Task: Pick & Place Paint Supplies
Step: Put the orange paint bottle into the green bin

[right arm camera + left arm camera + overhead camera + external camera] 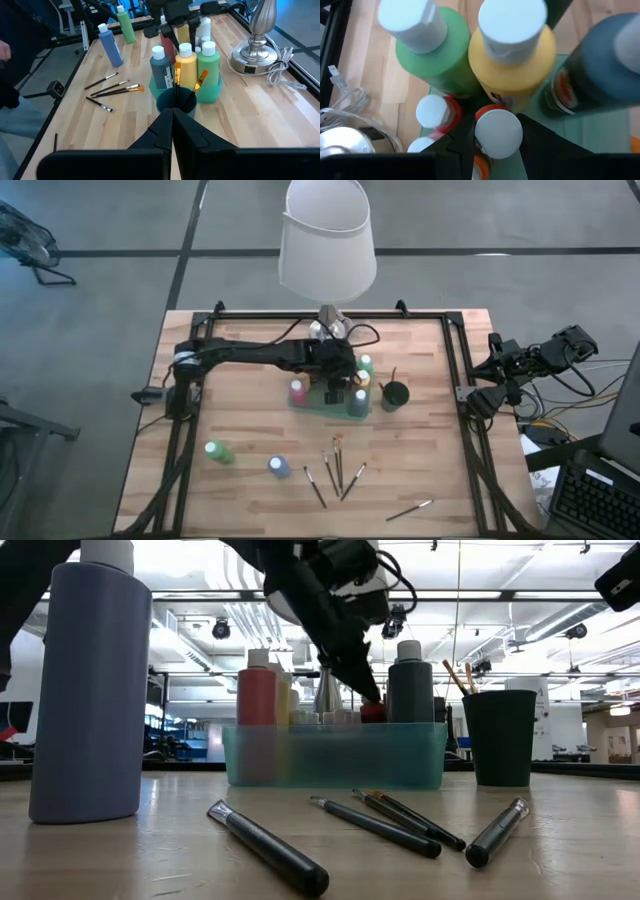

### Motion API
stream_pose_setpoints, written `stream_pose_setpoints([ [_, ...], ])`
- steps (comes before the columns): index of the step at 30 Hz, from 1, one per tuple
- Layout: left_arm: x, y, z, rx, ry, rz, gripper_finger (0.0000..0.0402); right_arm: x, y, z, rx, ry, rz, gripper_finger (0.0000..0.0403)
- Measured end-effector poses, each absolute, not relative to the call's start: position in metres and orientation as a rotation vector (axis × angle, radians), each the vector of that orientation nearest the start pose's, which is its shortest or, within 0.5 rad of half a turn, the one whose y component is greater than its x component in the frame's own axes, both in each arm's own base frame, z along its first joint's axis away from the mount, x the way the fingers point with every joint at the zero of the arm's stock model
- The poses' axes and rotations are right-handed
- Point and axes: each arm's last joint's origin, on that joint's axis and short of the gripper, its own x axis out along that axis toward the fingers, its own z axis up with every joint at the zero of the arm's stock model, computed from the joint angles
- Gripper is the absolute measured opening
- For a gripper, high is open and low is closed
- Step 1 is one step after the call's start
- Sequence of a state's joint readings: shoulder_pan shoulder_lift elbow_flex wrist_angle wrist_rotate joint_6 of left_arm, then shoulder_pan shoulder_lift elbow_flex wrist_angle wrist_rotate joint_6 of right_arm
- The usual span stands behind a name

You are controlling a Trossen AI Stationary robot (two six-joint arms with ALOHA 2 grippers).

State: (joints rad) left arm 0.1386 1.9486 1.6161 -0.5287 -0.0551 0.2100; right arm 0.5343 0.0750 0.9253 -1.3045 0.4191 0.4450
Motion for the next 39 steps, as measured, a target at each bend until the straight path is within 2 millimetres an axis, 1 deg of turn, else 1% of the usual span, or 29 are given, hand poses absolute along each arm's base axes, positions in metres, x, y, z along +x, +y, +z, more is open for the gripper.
stream_pose_setpoints([
  [14, 0.441, 0.066, 0.227, 0.165, 0.890, 0.111, 0.0126, -0.030, -0.032, 0.306, 0.230, 0.418, 0.021, 0.0008],
  [27, 0.443, 0.072, 0.229, 0.161, 0.850, 0.120, 0.0127, -0.030, -0.032, 0.306, 0.230, 0.418, 0.021, 0.0008],
  [35, 0.444, 0.073, 0.230, 0.213, 0.836, 0.117, 0.0155, -0.030, -0.032, 0.306, 0.230, 0.418, 0.022, 0.0008],
  [39, 0.445, 0.074, 0.231, 0.214, 0.823, 0.120, 0.0161, -0.030, -0.032, 0.306, 0.231, 0.418, 0.021, 0.0008],
])
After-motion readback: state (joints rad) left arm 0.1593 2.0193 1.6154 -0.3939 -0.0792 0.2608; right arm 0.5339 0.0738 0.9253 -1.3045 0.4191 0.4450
